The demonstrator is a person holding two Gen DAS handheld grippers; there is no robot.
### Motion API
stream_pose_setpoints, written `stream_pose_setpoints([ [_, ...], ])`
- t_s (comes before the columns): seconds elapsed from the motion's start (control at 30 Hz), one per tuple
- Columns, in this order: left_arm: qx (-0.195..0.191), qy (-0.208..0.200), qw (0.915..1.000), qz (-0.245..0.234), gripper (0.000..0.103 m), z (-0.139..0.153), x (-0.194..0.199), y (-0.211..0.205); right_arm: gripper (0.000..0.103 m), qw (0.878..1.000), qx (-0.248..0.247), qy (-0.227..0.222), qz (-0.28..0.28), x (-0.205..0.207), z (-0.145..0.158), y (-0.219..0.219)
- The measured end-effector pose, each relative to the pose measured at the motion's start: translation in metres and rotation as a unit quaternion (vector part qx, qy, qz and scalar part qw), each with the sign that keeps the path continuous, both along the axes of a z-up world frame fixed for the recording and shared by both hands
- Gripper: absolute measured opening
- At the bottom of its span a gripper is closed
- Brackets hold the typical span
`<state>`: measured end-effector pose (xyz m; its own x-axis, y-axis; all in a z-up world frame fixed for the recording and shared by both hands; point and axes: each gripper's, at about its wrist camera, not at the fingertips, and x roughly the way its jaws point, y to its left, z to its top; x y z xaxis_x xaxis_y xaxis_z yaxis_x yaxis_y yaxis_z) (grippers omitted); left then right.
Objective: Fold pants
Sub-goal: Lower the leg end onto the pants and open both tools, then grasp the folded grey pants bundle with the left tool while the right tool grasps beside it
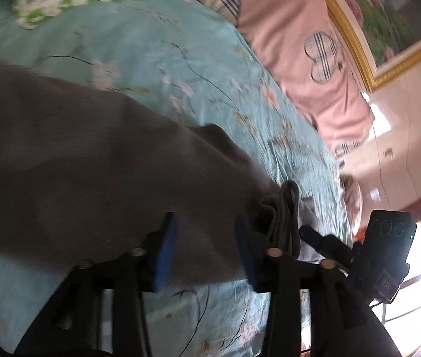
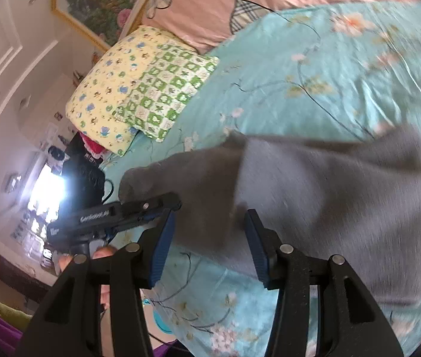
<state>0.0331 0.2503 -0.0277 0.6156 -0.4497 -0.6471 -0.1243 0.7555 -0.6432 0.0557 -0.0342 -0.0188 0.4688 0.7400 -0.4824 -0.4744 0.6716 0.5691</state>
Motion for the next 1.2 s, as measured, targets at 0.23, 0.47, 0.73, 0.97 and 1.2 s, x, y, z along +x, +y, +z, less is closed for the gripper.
stream_pose_setpoints([
  [0.23,0.019,0.002,0.9989,0.043,0.046,0.009,-0.035,0.017,0.05,0.999,-0.007,-0.025,0.029,0.014,0.02,0.024],
  [0.47,0.021,0.011,0.996,0.086,0.046,0.009,-0.066,0.035,0.05,0.997,-0.029,-0.035,0.068,0.025,0.03,0.058],
  [0.73,0.007,0.018,0.9908,0.134,0.046,0.004,-0.095,0.067,0.05,0.992,-0.051,-0.044,0.108,0.037,0.037,0.092],
  [0.97,-0.005,0.027,0.9862,0.163,0.046,-0.004,-0.104,0.092,0.05,0.987,-0.072,-0.045,0.133,0.047,0.037,0.116],
  [1.2,-0.009,0.033,0.982,0.186,0.046,-0.01,-0.101,0.102,0.05,0.978,-0.108,-0.044,0.17,0.064,0.035,0.15],
])
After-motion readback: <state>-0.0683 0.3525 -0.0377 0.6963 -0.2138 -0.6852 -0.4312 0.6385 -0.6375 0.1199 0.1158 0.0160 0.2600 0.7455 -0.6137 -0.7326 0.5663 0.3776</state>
